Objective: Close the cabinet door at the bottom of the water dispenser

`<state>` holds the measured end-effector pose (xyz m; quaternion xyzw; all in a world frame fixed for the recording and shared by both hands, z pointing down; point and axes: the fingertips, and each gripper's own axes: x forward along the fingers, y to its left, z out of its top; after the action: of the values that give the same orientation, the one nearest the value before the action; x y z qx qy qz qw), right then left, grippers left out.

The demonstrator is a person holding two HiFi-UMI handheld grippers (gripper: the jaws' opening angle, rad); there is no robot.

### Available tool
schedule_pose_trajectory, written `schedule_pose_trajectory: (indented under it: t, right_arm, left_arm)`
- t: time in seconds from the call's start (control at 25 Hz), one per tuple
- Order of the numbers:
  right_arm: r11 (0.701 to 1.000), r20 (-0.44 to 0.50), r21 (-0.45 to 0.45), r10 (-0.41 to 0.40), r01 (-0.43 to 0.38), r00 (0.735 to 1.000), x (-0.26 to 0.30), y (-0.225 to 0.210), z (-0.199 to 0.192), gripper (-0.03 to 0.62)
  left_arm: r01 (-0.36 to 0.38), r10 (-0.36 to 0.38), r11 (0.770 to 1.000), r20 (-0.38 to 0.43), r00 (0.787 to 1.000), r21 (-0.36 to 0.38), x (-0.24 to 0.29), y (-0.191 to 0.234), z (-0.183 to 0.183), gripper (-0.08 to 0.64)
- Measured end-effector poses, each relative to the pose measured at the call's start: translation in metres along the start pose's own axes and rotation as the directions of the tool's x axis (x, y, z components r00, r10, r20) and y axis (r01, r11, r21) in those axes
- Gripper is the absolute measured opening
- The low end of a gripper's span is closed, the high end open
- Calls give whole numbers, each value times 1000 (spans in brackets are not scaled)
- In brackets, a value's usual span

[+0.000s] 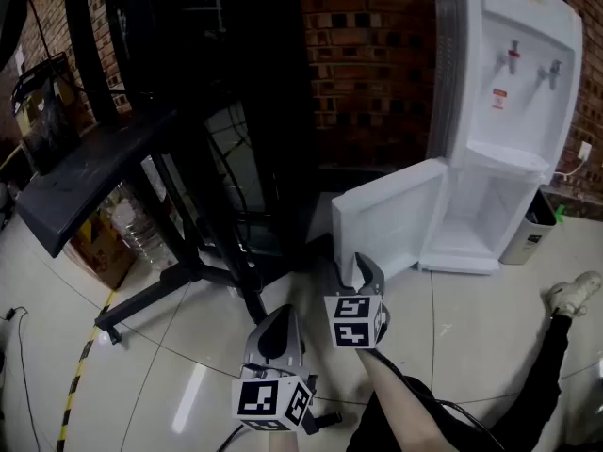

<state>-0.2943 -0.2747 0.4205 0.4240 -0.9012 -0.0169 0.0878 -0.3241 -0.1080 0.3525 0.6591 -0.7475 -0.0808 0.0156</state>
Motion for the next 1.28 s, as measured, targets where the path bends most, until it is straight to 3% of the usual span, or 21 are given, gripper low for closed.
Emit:
schedule_pose_trajectory:
  t: [0.44, 0.84, 1.16, 1.28]
  right_arm:
    - [998, -43, -47, -37, 35, 998, 10, -9, -3, 178]
    - [997, -22, -62, -44, 43, 999, -61, -25, -15, 183]
    - [996, -4, 5, -85, 85, 996, -133, -67, -29, 178]
    - [990, -14, 85, -114, 115, 993, -160, -88, -37, 158]
  left_arm:
    - [34, -35, 999, -42, 999, -20, 6, -11, -27, 15]
    - [75, -78, 996, -66, 995, -45, 8, -44, -40, 15]
    - [126, -131, 990, -80, 988, -61, 8, -94, -50, 15]
    - [158, -163, 986, -85, 983, -58, 8, -118, -49, 15]
